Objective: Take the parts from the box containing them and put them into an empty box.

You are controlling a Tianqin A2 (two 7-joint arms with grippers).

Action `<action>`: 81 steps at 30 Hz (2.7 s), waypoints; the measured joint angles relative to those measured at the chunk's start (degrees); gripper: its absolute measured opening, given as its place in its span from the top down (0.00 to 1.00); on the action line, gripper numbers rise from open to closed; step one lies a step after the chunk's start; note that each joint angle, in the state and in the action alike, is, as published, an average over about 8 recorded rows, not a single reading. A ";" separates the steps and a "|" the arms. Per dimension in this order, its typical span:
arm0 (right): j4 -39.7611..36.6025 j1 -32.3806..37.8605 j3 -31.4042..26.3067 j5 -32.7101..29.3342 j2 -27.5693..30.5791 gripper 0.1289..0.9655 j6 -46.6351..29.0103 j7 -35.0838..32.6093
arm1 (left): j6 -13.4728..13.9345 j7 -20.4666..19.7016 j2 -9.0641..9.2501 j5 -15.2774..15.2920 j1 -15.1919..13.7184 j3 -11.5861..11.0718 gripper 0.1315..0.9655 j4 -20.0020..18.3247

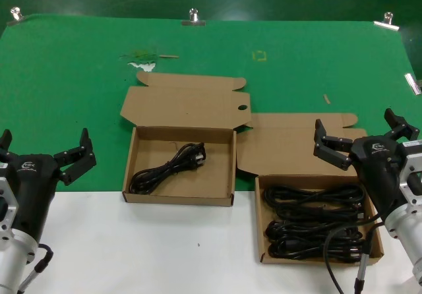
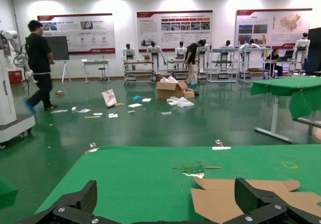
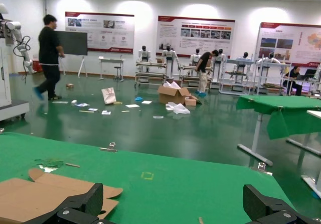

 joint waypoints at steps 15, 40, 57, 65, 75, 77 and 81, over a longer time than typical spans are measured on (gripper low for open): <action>0.00 0.00 0.00 0.00 0.00 0.00 0.00 0.00 | 0.00 0.00 0.00 0.00 0.00 0.00 0.00 0.00; 0.00 0.00 0.00 0.00 0.00 0.00 0.00 0.00 | 0.00 0.00 0.00 0.00 0.00 0.00 0.00 0.00; 0.00 0.00 0.00 0.00 0.00 0.00 0.00 0.00 | 0.00 0.00 0.00 0.00 0.00 0.00 0.00 0.00; 0.00 0.00 0.00 0.00 0.00 0.00 0.00 0.00 | 0.00 0.00 0.00 0.00 0.00 0.00 0.00 0.00; 0.00 0.00 0.00 0.00 0.00 0.00 0.00 0.00 | 0.00 0.00 0.00 0.00 0.00 0.00 0.00 0.00; 0.00 0.00 0.00 0.00 0.00 0.00 0.00 0.00 | 0.00 0.00 0.00 0.00 0.00 0.00 0.00 0.00; 0.00 0.00 0.00 0.00 0.00 0.00 0.00 0.00 | 0.00 0.00 0.00 0.00 0.00 0.00 0.00 0.00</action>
